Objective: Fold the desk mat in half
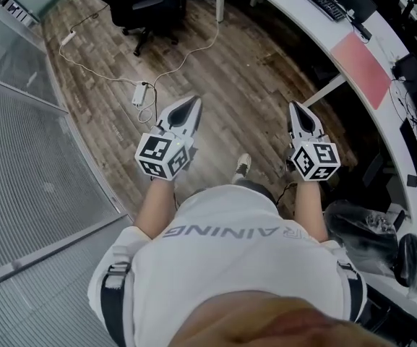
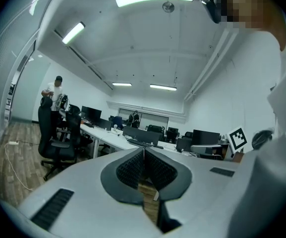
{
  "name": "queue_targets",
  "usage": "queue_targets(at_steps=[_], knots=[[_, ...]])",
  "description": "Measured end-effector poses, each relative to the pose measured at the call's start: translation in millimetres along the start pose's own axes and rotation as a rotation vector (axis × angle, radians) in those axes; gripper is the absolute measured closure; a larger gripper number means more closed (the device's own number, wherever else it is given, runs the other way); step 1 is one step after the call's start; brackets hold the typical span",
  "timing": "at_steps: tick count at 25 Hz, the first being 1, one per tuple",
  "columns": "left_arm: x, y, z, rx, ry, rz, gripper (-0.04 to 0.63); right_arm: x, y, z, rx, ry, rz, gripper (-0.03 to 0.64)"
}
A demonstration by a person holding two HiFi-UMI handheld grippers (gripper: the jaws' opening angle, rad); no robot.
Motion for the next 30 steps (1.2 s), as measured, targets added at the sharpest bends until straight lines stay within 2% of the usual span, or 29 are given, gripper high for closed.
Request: queue_targets(at_steps=[17, 21, 30], knots=[[32, 8, -197, -0.044, 0.038, -0.043, 0.563, 28, -166, -95, -0.053, 0.008, -0.077, 0.594], [32, 4, -235, -0.086, 0.038, -0.014, 0.563, 24, -205, -109, -0.095, 0.027, -0.099, 0.594], [33, 13, -302, -0.139, 0.084, -0.034, 0.563, 19, -251, -126, -0.157, 0.045, -0.126, 0.594]])
Point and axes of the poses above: the fingertips, and each gripper's own axes: z backward along the fingers, y to its left, x out of its top, the point moved 10 cm from there along z, backward along the fingers, and after that the axes turned 13 degrees about -x, right-handed, at the moved point
